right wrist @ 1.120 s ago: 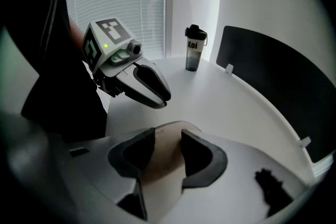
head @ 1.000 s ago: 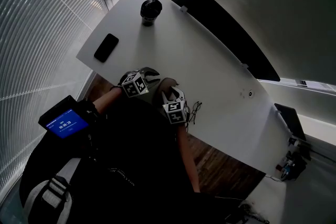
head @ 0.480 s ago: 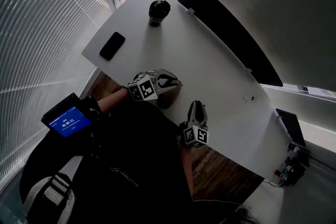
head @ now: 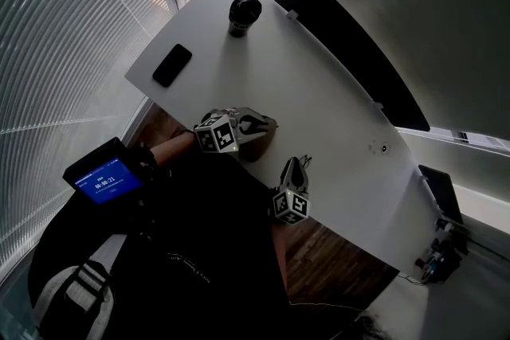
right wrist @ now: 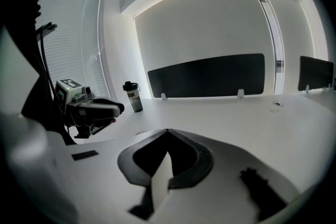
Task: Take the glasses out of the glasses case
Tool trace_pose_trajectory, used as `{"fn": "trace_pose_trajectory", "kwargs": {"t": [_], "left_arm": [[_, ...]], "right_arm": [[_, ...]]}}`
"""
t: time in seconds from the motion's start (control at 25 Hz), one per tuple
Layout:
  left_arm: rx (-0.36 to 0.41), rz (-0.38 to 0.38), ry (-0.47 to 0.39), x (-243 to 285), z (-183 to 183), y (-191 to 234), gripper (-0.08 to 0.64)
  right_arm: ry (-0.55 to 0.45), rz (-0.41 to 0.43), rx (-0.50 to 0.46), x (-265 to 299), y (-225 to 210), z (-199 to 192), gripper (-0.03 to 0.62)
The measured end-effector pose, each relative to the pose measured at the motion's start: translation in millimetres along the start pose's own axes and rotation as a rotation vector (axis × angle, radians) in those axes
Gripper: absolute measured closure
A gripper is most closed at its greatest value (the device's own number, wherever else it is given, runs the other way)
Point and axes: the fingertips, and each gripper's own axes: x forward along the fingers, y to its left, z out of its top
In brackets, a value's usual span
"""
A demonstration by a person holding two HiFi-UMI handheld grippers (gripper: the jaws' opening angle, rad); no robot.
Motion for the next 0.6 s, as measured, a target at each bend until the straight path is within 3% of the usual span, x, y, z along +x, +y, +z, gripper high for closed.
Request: {"fn": "trace_pose_trajectory", "kwargs": {"t": [0.6], "left_arm": [[-0.011,0.015,0.021,3.1,-20.5,4.0,0.497]], "right_arm": [[0.032,0.064,-0.045,18.8,9.3,1.4,0.584]]}}
